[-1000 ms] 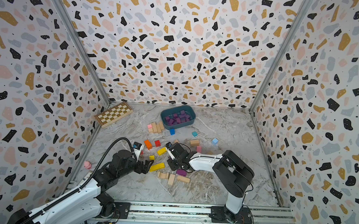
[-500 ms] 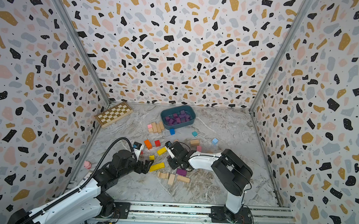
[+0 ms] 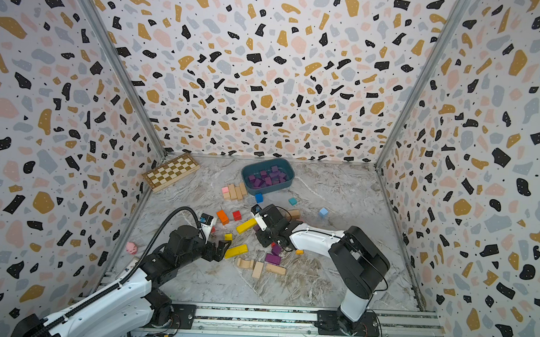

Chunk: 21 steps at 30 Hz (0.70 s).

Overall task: Pick purple bricks into the storage bin
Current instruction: Pick up the building block from the center of the board, then place the building block in the storage box.

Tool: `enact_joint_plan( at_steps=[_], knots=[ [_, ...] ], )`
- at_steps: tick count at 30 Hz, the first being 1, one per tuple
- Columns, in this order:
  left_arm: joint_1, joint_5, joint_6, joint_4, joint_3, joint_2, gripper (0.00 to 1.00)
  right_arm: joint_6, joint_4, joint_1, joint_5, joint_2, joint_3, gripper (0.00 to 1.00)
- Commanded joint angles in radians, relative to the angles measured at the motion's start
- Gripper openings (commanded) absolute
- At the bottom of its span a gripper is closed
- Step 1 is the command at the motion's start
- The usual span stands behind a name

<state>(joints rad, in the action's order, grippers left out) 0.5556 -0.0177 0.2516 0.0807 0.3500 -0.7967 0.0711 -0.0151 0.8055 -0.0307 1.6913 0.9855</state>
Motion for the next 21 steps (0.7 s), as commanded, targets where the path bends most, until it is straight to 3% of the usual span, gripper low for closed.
enact_joint_plan(
  at_steps=[1,8,11,14,17,19,21],
  knots=[
    [-0.002,0.002,0.003,-0.03,-0.013,0.008,0.99,-0.074,0.001,-0.041,-0.001,-0.053,0.058,0.0],
    [-0.002,0.002,0.002,-0.034,-0.014,0.004,0.99,-0.185,0.027,-0.168,-0.027,-0.048,0.174,0.0],
    [-0.002,0.004,0.003,-0.036,-0.014,0.004,0.99,-0.245,0.016,-0.247,-0.112,-0.012,0.26,0.0],
    [-0.002,0.005,0.001,-0.037,-0.014,0.004,0.99,-0.281,-0.055,-0.345,-0.226,0.071,0.41,0.0],
    [-0.003,0.007,0.0,-0.038,-0.014,0.004,0.99,-0.304,-0.196,-0.442,-0.428,0.21,0.643,0.0],
    [-0.003,0.007,0.0,-0.037,-0.014,0.004,0.99,-0.371,-0.31,-0.484,-0.552,0.316,0.81,0.0],
    [-0.003,0.006,0.001,-0.038,-0.015,0.007,0.99,-0.514,-0.402,-0.49,-0.584,0.396,0.931,0.0]
  ],
)
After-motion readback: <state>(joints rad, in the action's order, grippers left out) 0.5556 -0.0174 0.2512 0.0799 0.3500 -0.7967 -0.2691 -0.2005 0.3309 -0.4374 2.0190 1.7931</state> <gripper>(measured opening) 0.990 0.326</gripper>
